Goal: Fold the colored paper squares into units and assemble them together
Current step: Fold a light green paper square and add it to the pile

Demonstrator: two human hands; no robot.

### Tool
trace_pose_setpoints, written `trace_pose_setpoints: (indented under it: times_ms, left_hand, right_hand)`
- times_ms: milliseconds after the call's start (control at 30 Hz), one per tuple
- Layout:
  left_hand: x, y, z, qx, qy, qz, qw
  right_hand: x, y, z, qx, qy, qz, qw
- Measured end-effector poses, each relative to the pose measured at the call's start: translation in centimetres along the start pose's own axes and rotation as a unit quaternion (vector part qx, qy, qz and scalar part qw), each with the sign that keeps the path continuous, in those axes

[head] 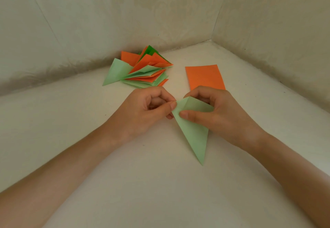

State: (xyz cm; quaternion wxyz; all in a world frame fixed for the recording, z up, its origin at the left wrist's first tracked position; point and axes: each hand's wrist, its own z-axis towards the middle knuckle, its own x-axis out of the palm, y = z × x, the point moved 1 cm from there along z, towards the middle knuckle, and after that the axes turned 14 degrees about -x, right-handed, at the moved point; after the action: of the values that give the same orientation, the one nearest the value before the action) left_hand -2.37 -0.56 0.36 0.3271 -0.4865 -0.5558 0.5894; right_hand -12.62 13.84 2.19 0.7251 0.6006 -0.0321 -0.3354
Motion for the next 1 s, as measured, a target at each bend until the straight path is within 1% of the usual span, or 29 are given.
trace_pose_setpoints:
  times_ms: [133,200,300,400,467,667,800,933,1000]
  left_hand:
    - [-0.1,-0.3,0.0,-0.005,0.012,-0.031,0.999]
    - [-0.2,-0.5,0.0,-0.002,0.008,-0.039,0.999]
    - [-0.5,-0.7,0.0,-0.006,-0.004,-0.042,0.999]
    - [-0.8,-0.5,0.0,-0.018,-0.002,-0.064,0.998]
    - [-1.0,-0.4,0.0,-0.02,0.004,-0.077,0.997]
    - [-1.1,-0.5,-0.1,-0.004,0.031,-0.104,0.994]
    - [-1.2,-0.6,-0.2,-0.005,0.036,-0.11,0.993]
    - [-0.8,-0.8,-0.2,-0.017,0.0,-0.079,0.997]
    - [-0.6,-0.9,-0.2,-0.019,-0.007,-0.078,0.997]
  right_hand:
    - [-0.1,-0.2,0.0,-0.023,-0.024,-0.015,0.999]
    - [-0.2,-0.1,0.0,-0.049,-0.027,-0.022,0.998]
    - [-0.4,0.0,-0.2,-0.106,0.003,-0.085,0.991]
    - [-0.5,-0.2,-0.3,-0.175,0.026,-0.162,0.971]
    - [-0.5,-0.4,-0.3,-0.198,0.033,-0.159,0.967]
    - [-0.9,-0.5,-0.2,-0.16,-0.001,-0.035,0.986]
    - [-0.8,-0.5,-0.1,-0.139,-0.006,-0.012,0.99]
    - [-0.9,-0.6,-0.1,-0.125,0.008,-0.004,0.992]
    - [-1.1,-0.7,-0.1,-0.102,0.017,0.011,0.995]
